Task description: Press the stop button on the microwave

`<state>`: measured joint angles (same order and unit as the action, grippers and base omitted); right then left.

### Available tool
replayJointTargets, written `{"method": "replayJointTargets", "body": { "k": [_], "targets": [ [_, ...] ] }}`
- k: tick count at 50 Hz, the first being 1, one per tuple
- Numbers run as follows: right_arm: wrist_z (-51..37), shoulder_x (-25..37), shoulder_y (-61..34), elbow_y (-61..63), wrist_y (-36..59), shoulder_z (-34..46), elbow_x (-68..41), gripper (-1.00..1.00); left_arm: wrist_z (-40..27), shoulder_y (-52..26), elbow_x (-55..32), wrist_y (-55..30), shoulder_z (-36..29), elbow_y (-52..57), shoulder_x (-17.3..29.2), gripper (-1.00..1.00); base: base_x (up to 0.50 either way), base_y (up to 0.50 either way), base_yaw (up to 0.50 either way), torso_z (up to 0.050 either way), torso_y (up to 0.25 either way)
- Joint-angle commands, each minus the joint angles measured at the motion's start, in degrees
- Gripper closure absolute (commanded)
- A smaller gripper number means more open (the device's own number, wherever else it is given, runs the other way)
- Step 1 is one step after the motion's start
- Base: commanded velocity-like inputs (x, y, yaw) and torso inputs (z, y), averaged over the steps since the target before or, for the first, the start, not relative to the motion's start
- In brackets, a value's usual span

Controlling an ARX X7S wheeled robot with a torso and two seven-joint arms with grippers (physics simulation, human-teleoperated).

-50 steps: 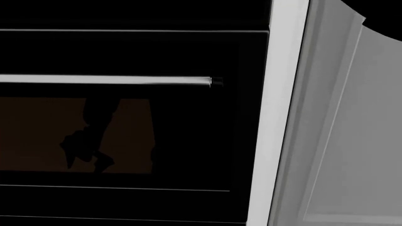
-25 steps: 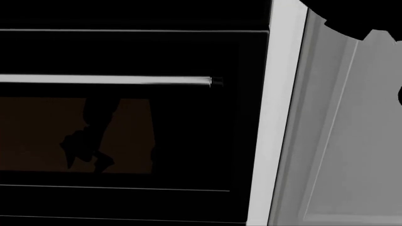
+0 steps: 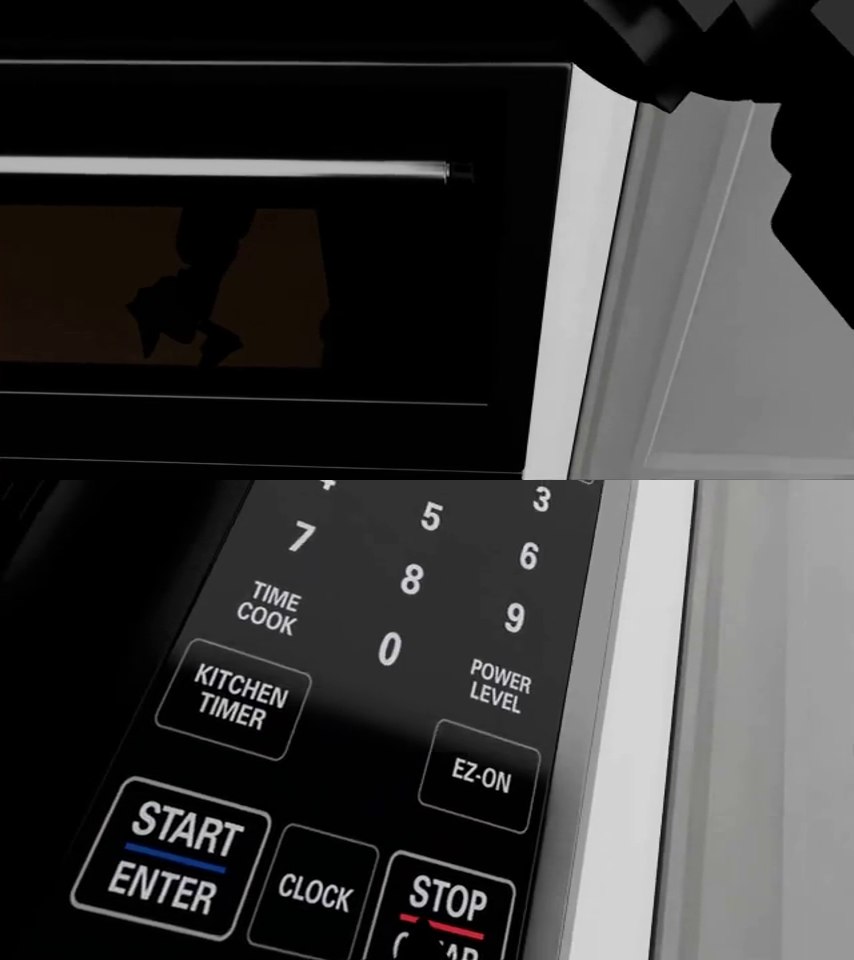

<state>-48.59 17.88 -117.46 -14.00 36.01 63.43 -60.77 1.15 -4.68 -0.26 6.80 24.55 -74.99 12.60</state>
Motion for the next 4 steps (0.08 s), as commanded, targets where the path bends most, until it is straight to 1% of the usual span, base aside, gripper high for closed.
{"method": "replayJointTargets", "body": {
  "k": [1, 4],
  "targets": [
    [6.77, -0.64, 1.31, -13.08, -6.35, 1.09, -6.12, 1.0, 0.0, 0.0, 0.0, 0.0, 0.0, 0.0, 0.0, -1.0, 0.01, 0.0, 0.01, 0.0, 0.0],
    [6.76, -0.41, 1.5, -13.08, -6.33, 1.16, -5.99, 1.0, 0.0, 0.0, 0.0, 0.0, 0.0, 0.0, 0.0, -1.0, 0.01, 0.0, 0.01, 0.004, 0.0]
  ]
}}
